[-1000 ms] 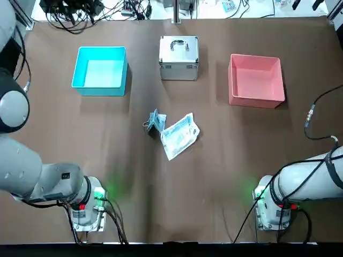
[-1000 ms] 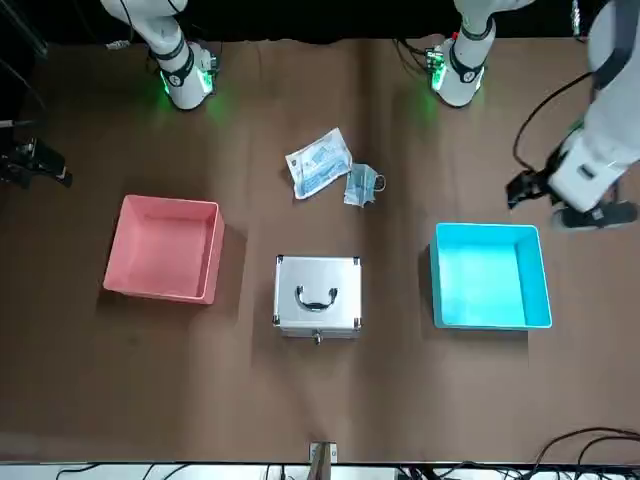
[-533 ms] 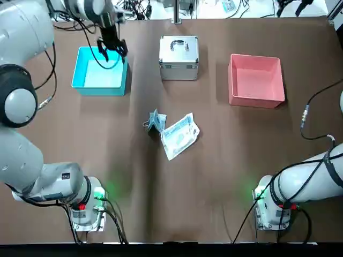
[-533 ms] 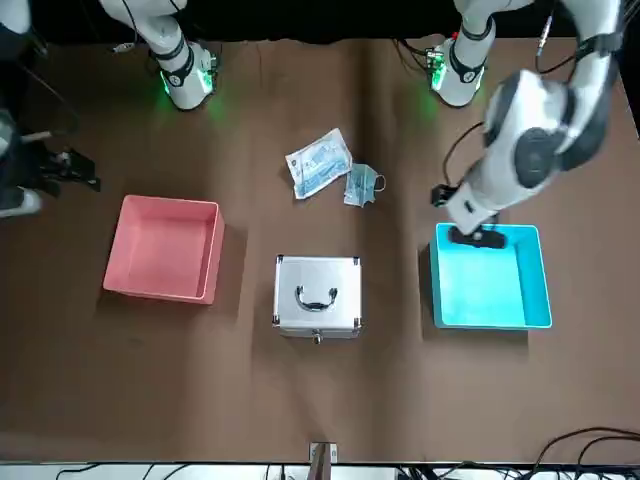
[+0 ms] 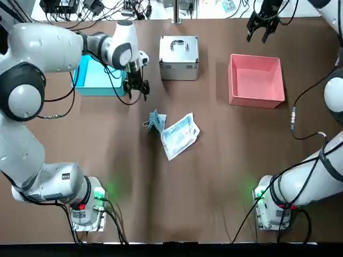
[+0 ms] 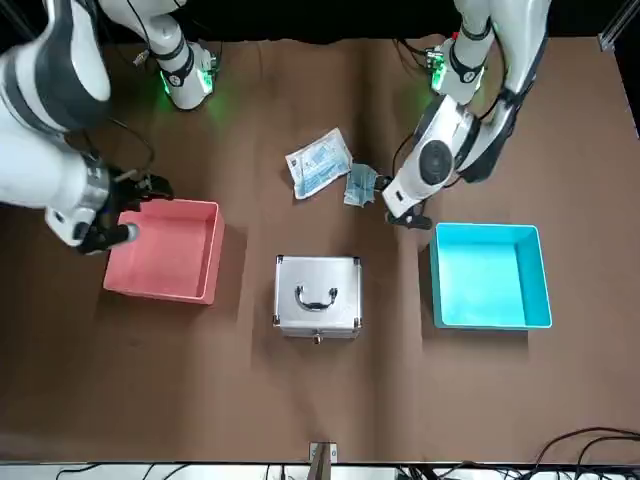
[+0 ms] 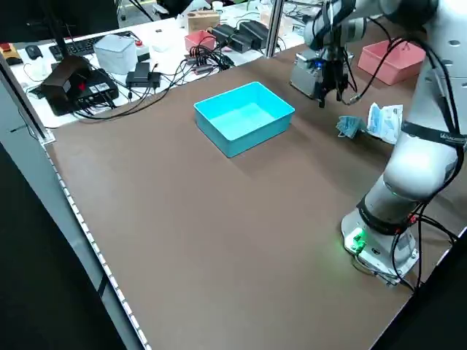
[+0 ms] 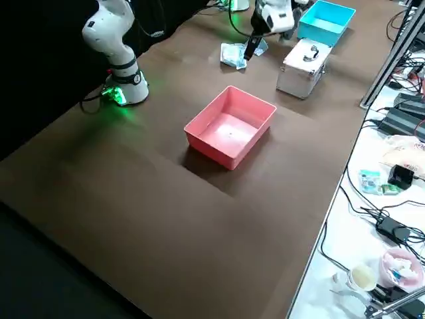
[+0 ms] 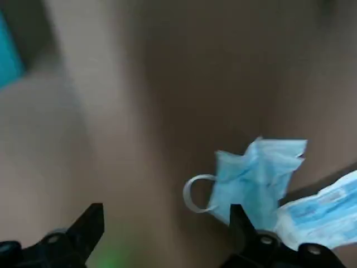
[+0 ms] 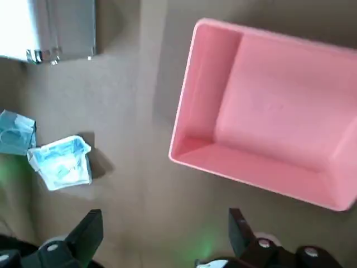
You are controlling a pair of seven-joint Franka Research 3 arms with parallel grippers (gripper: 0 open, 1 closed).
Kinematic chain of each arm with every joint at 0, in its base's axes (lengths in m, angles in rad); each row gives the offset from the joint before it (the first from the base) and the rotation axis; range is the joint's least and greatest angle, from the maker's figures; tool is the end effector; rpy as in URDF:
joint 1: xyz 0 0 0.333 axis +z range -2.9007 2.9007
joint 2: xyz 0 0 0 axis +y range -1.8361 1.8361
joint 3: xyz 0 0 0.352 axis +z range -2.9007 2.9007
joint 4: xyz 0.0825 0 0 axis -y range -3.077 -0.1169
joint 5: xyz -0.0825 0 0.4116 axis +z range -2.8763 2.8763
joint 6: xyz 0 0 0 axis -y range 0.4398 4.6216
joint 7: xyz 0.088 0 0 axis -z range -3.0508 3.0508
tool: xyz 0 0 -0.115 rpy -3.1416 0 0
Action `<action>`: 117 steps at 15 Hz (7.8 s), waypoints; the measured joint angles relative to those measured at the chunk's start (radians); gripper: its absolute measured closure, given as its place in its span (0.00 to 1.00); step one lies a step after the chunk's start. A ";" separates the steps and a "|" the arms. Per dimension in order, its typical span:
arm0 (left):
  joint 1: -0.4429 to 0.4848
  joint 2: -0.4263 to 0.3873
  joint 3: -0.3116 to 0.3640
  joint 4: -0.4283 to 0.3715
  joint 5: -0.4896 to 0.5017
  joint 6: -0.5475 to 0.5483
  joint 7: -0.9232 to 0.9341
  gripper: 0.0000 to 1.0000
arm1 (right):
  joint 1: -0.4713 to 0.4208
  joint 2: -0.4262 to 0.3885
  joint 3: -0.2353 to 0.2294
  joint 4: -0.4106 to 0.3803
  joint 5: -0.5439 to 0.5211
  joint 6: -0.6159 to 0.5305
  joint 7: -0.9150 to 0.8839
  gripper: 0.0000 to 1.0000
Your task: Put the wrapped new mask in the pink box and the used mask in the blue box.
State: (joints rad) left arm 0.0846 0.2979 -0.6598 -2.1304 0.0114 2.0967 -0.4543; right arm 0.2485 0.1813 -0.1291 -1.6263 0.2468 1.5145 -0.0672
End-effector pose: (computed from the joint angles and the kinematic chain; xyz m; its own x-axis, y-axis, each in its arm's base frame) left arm 0.4752 -0.3032 0.2850 0.9412 -0.1304 -0.3118 -0.1244 -0.9915 0.0392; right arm 0.6071 0.1079 0.5162 0.9440 0.1884 -0.2710 0.1253 -0.9642 -0.2337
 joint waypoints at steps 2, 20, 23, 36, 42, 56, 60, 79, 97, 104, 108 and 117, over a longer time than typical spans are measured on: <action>-0.051 0.056 -0.019 -0.028 0.000 0.126 -0.093 0.01 | 0.011 0.032 0.000 -0.052 0.066 0.001 0.009 0.01; -0.204 0.104 -0.021 -0.196 0.000 0.370 -0.252 0.54 | 0.354 0.370 0.003 -0.175 0.500 0.240 -0.047 0.05; -0.203 0.108 -0.018 -0.196 0.000 0.371 -0.253 0.81 | 0.401 0.412 0.003 -0.203 0.502 0.306 -0.048 0.05; -0.137 -0.097 -0.012 -0.001 0.003 0.000 -0.259 0.98 | 0.534 0.423 0.008 -0.283 0.590 0.340 -0.061 0.12; 0.077 -0.143 -0.005 0.166 0.038 -0.141 -0.123 0.98 | 0.566 0.425 0.009 -0.302 0.600 0.398 -0.061 0.14; 0.397 0.181 0.002 0.397 0.284 -0.137 0.261 0.98 | 0.613 0.450 0.001 -0.309 0.602 0.453 -0.032 0.54; 0.399 0.253 0.013 0.412 0.298 -0.142 0.261 0.98 | 0.612 0.450 -0.010 -0.307 0.602 0.395 -0.022 0.88; 0.407 0.190 0.026 0.512 0.298 -0.232 0.261 0.00 | 0.581 0.427 -0.655 0.021 0.487 -0.210 -0.004 0.91; 0.444 -0.029 -0.028 0.760 0.139 -0.529 0.334 0.00 | 0.147 0.566 -0.602 0.018 0.316 -0.123 -0.515 0.91; -0.027 -0.103 0.460 0.766 0.060 -0.570 0.332 0.00 | 0.094 0.578 -0.575 0.039 0.316 -0.129 -0.538 0.30; -0.040 -0.170 0.521 0.718 -0.007 -0.579 0.348 0.00 | 0.091 0.564 -0.598 0.122 0.316 -0.196 -0.532 0.02; -0.040 -0.214 0.518 0.635 -0.008 -0.511 0.350 0.00 | 0.094 0.499 -0.706 0.377 0.315 -0.361 -0.509 0.01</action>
State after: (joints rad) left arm 0.0446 0.0837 -0.1414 -1.4955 0.0036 1.5853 -0.1047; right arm 0.3428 0.6802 -0.8353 -1.2496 0.5620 1.1535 -0.5763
